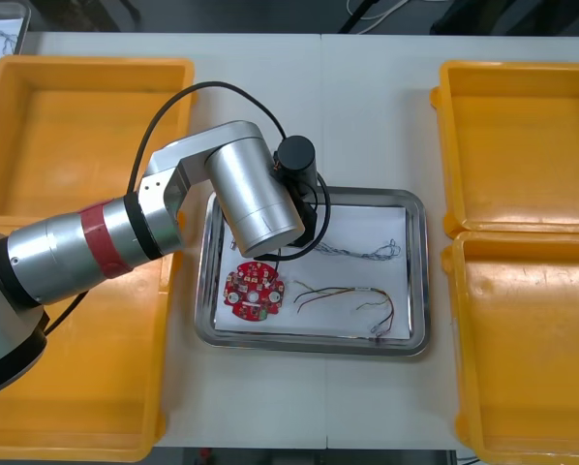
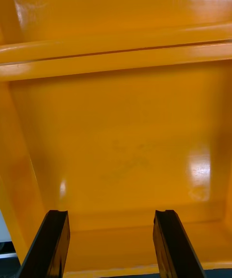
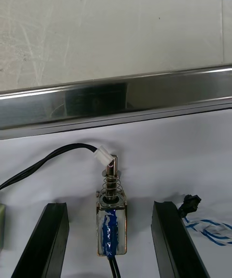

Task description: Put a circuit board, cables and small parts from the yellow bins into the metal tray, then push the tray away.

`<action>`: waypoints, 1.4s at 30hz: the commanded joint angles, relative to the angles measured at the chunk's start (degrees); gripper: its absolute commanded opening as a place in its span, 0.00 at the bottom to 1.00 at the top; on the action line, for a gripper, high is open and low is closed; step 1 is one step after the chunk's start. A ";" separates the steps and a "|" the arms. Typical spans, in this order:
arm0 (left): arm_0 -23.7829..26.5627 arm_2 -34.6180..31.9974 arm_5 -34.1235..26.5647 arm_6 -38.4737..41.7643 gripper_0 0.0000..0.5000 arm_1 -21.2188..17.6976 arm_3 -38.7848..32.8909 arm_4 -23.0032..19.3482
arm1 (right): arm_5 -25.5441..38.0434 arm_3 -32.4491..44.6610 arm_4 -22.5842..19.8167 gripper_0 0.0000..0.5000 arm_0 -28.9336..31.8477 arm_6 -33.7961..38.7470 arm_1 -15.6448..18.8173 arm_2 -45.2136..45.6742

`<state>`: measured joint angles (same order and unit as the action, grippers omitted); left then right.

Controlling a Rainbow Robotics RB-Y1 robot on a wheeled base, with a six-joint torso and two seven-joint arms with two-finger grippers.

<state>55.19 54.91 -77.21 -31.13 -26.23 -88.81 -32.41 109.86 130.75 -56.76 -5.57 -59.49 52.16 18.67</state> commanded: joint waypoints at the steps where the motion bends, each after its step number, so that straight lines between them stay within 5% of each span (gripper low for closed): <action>1: -0.17 0.46 0.39 4.77 1.00 0.83 -1.19 0.07 | 0.14 0.38 -0.90 1.00 1.26 0.16 2.25 2.42; 9: -0.17 0.11 0.13 5.29 1.00 0.21 -2.42 -0.19 | 0.14 0.38 -2.13 1.00 1.52 0.07 2.25 3.21; 26: -0.08 -16.94 -18.86 2.83 1.00 -4.27 -17.72 -7.93 | 0.14 9.70 -7.49 1.00 0.56 -1.34 6.20 1.02; 42: 1.06 -28.81 -30.19 -4.02 1.00 -12.18 -20.71 -17.68 | 0.14 15.67 -13.82 1.00 -16.32 -5.47 6.91 -19.73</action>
<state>55.05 29.49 -105.49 -29.51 -35.06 -107.78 -48.43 109.86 144.74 -69.86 -16.87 -62.04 57.21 3.94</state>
